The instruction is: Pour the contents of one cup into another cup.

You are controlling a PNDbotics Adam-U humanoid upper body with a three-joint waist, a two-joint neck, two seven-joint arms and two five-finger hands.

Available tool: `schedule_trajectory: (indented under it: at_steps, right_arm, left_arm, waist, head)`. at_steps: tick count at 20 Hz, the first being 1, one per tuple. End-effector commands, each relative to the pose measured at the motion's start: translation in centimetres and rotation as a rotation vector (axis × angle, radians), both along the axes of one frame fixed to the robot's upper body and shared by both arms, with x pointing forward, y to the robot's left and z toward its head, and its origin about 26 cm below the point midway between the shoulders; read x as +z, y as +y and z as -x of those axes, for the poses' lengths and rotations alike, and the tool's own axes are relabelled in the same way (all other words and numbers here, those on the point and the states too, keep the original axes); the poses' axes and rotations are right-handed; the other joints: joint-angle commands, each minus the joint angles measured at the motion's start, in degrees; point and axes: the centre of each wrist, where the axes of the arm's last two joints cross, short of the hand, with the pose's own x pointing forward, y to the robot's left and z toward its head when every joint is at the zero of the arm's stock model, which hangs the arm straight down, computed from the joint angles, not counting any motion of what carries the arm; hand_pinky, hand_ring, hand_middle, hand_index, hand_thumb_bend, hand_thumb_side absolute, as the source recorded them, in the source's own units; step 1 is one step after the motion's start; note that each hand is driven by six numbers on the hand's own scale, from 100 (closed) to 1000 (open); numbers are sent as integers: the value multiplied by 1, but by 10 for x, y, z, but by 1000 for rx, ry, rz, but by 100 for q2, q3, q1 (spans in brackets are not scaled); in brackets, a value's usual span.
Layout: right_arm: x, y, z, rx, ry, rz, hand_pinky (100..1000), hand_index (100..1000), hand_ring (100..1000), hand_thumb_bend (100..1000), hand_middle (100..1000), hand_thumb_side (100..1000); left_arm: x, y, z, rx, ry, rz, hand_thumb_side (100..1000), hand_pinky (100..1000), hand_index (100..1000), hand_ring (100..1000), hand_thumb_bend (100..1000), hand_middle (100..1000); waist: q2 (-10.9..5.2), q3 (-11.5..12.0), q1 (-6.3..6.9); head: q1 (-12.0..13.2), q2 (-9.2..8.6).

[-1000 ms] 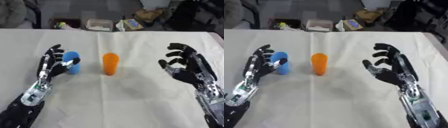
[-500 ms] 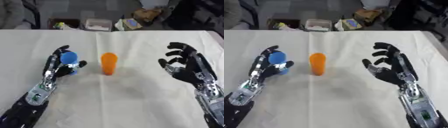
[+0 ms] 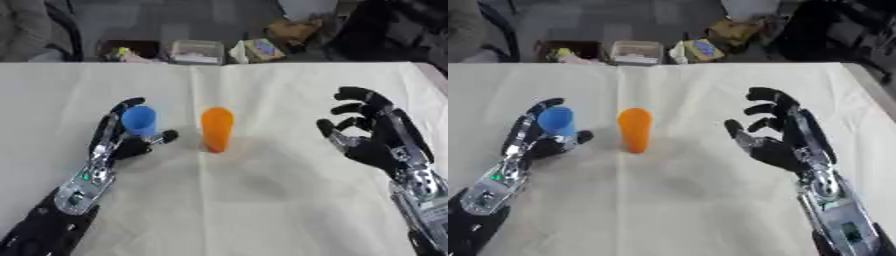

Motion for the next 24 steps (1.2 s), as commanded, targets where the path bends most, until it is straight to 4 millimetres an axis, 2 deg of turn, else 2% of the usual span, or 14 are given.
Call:
schedule_trajectory:
  at_steps: [1,6,7,8,9,10,11,12,13,14,15,16,17,24]
  right_arm:
    - [11,-1,1,8,-34,4,503,808,680,448,728,186]
    - [11,-1,1,7,-33,3,502,808,680,443,728,192]
    - [11,-1,1,6,-33,2,502,808,680,441,728,193]
    - [11,-1,1,7,-33,2,502,808,680,441,728,193]
    - [10,-1,1,7,-33,2,502,808,680,440,728,194]
    - [10,-1,1,7,-33,1,502,808,680,440,728,195]
    - [10,-1,1,6,-32,1,502,808,680,438,728,196]
    - [10,-1,1,6,-32,1,502,808,680,438,728,196]
    - [10,-2,1,5,-32,1,502,808,680,436,728,198]
    - [10,-2,1,4,-31,1,502,808,680,436,728,198]
    - [10,-2,1,4,-31,0,501,808,680,435,728,199]
    - [10,-2,1,3,-31,0,501,808,680,435,728,199]
    - [10,-2,1,3,-31,0,501,808,680,434,728,200]
    - [10,-4,-1,-2,-29,8,501,808,680,433,727,200]
  left_arm:
    - [10,-2,-3,-9,-25,-3,218,616,791,534,992,519]
    - [7,-2,-2,-18,-11,-7,143,540,760,454,951,428]
    - [7,-2,-2,-18,-9,-7,103,488,721,400,928,366]
    - [7,-2,-3,-15,-8,-6,100,482,717,393,926,358]
    - [6,-2,-3,-12,-6,-5,100,426,673,339,846,297]
    - [6,-2,-3,-8,-5,-4,100,410,663,326,823,283]
    - [6,-2,-3,-4,-3,-2,100,344,613,273,706,225]
    - [6,-2,-3,3,-3,0,100,329,601,261,674,212]
    - [6,-2,-2,10,-3,2,100,272,559,217,577,166]
    - [6,-3,-2,19,-5,2,100,245,541,196,545,144]
    - [6,-3,-2,30,-9,6,100,176,497,145,488,100]
    - [6,-4,-1,41,-14,10,100,168,492,139,484,100]
    - [7,-4,0,52,-23,16,100,100,454,100,458,100]
    - [28,-12,14,105,-112,57,100,100,358,100,405,100]
  waist:
    - [-92,-10,-3]
    - [-91,-9,0]
    - [-91,-9,0]
    - [-91,-9,-1]
    - [-92,-8,-3]
    - [-92,-8,-6]
    - [-92,-5,-11]
    - [-93,-4,-15]
    - [-94,-1,-20]
    - [-95,3,-25]
    - [-97,9,-31]
    - [-98,14,-35]
    - [-99,23,-39]
    - [-106,123,-32]
  head:
    - [-6,-53]
    - [-12,-49]
    - [-17,-48]
    - [-20,-48]
    - [-23,-47]
    - [-25,-46]
    - [-25,-46]
    - [-24,-47]
    - [-25,-47]
    - [-25,-46]
    - [-27,-48]
    - [-29,-49]
    - [-31,-51]
    - [-58,-58]
